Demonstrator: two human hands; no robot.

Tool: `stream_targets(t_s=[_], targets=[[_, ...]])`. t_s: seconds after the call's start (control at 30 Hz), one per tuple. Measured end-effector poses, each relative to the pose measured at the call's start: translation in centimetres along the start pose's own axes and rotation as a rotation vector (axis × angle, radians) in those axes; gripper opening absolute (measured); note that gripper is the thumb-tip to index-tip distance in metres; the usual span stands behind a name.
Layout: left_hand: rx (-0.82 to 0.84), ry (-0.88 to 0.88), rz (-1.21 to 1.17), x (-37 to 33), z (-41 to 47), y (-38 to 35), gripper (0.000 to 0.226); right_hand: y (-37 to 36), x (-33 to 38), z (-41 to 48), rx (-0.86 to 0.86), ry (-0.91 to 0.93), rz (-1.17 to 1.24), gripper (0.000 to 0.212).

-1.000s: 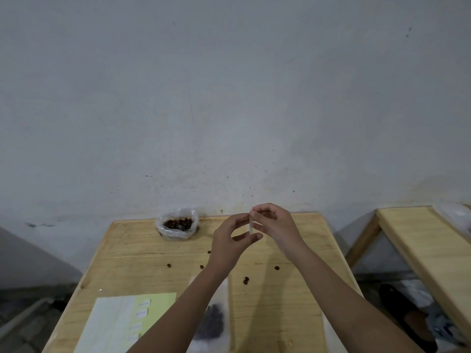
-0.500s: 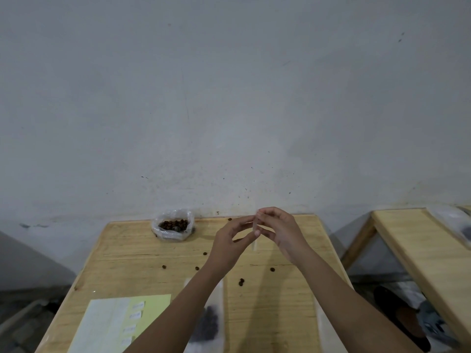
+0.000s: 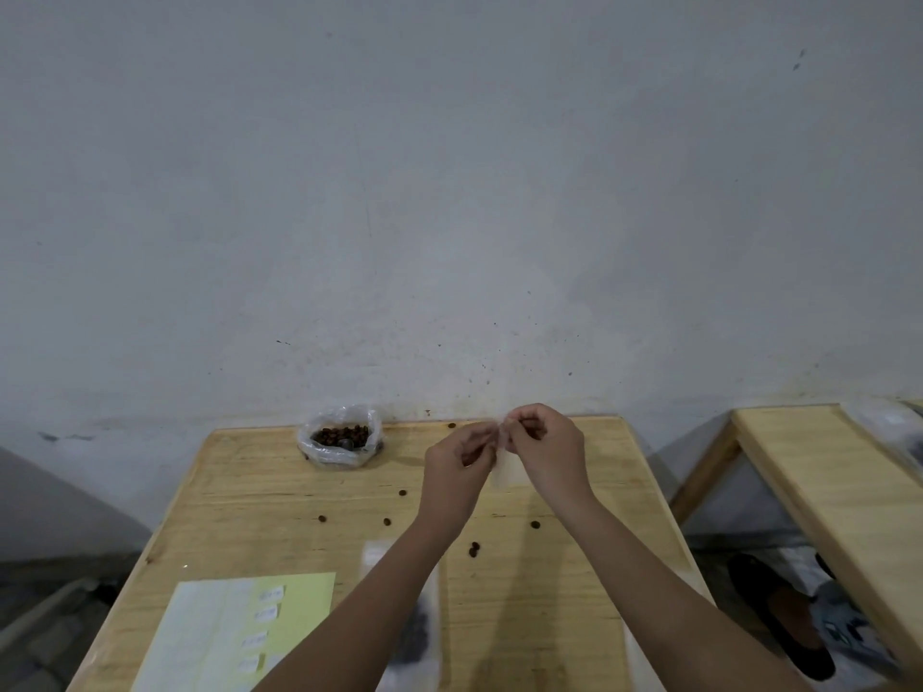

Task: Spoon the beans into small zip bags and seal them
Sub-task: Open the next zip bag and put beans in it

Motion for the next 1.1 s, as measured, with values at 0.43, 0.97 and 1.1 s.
stream_targets(t_s=[0.43,0.97,1.1], targets=[[0.004,0.051,0.070,0.7,0.8,1.9,0.035,-2.3,0.2,0.8,0.065,-0.048,-0.015,0.011],[-0.014,0.040,0.414,1.0,4.0,10.8,0.013,-10.8,2.3,4.1,0.146,-0.106,-0.233,0.023],[-0.137,0.124,0.408,1.4,5.7,16.3,0.015,-14.0,3.6,5.1,0.191,-0.089,-0.325,0.033]])
Point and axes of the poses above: each hand's wrist, its own z-axis towards the middle knuckle, its own y-axis out of the back of the hand, x = y × z, the point moved 5 cm from there along z, towards the middle knuckle, and after that the axes turned 8 degrees about x, right-handed, at the moved point
